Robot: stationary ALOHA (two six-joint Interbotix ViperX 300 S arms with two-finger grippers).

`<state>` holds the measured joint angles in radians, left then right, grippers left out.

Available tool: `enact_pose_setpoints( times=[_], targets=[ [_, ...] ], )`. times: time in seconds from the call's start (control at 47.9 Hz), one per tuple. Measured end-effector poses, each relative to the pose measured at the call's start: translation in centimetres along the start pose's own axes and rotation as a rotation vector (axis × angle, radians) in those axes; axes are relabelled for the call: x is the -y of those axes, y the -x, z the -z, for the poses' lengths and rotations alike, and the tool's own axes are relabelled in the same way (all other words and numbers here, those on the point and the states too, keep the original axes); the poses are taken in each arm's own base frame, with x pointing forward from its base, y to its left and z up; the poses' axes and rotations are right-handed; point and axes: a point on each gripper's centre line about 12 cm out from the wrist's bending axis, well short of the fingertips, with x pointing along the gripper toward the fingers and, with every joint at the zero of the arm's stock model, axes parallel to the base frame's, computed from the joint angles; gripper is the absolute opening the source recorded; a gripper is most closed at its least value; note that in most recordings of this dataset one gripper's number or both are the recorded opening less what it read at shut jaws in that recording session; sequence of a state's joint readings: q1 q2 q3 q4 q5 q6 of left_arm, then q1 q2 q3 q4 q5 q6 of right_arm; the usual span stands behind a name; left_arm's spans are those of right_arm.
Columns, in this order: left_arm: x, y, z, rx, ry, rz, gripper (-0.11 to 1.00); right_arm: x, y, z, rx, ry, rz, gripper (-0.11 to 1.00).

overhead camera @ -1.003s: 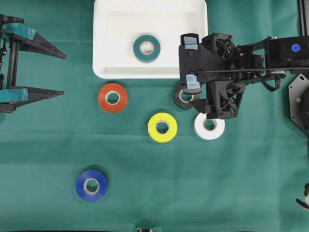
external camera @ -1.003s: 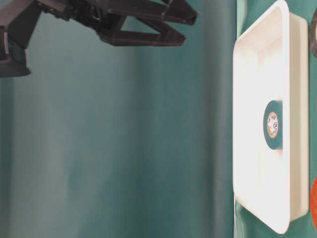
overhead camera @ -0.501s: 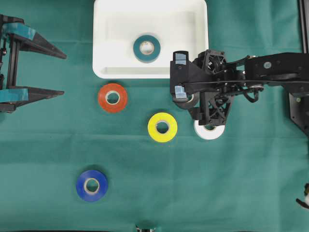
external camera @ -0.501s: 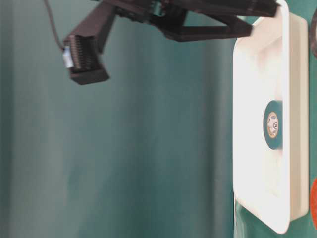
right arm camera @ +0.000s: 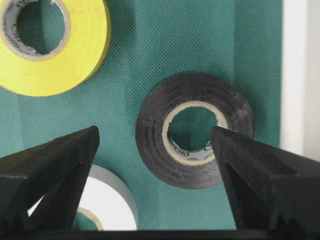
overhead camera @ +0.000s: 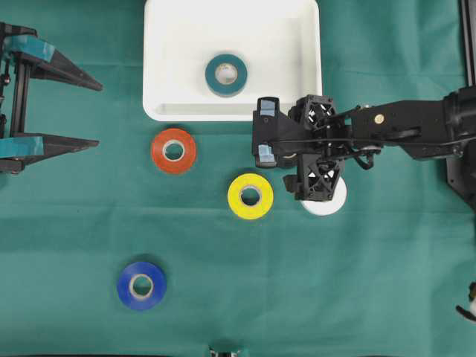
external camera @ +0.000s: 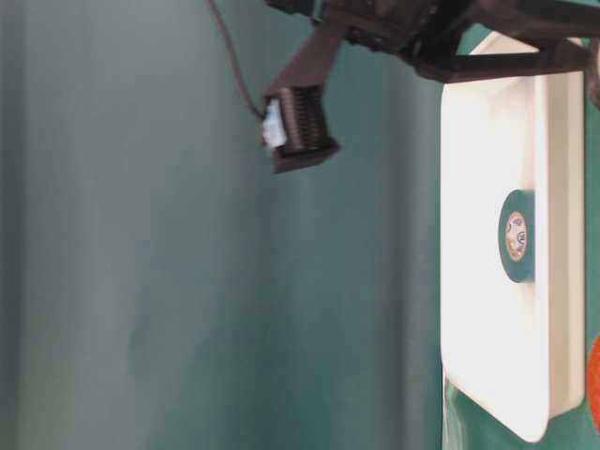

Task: Pick up the tape from a random location and place it into the white case.
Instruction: 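Lower the right gripper over the black tape roll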

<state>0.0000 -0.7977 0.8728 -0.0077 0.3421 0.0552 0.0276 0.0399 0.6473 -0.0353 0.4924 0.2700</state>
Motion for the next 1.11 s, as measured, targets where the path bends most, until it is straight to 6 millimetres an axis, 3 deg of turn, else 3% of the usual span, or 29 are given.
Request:
enact_pose_setpoints(
  times=[0.376, 0.919, 1.024, 1.107],
  targets=[
    [0.0, 0.0, 0.0, 0.002, -0.001, -0.001, 0.99, 0.0, -2.0, 0.8, -0.015, -0.024, 0.001, 0.92],
    [0.0, 0.0, 0.0, 0.002, -0.001, -0.001, 0.99, 0.1, -2.3, 1.1, -0.024, -0.031, 0.003, 0.91],
    [0.0, 0.0, 0.0, 0.0, -0.001, -0.001, 0.99, 0.1, -2.3, 1.2, -0.024, -0.048, 0.003, 0.8],
    [0.0, 0.0, 0.0, 0.0, -0.001, -0.001, 0.99, 0.3, -2.3, 1.2, -0.029, -0.056, 0.011, 0.58]
  ],
)
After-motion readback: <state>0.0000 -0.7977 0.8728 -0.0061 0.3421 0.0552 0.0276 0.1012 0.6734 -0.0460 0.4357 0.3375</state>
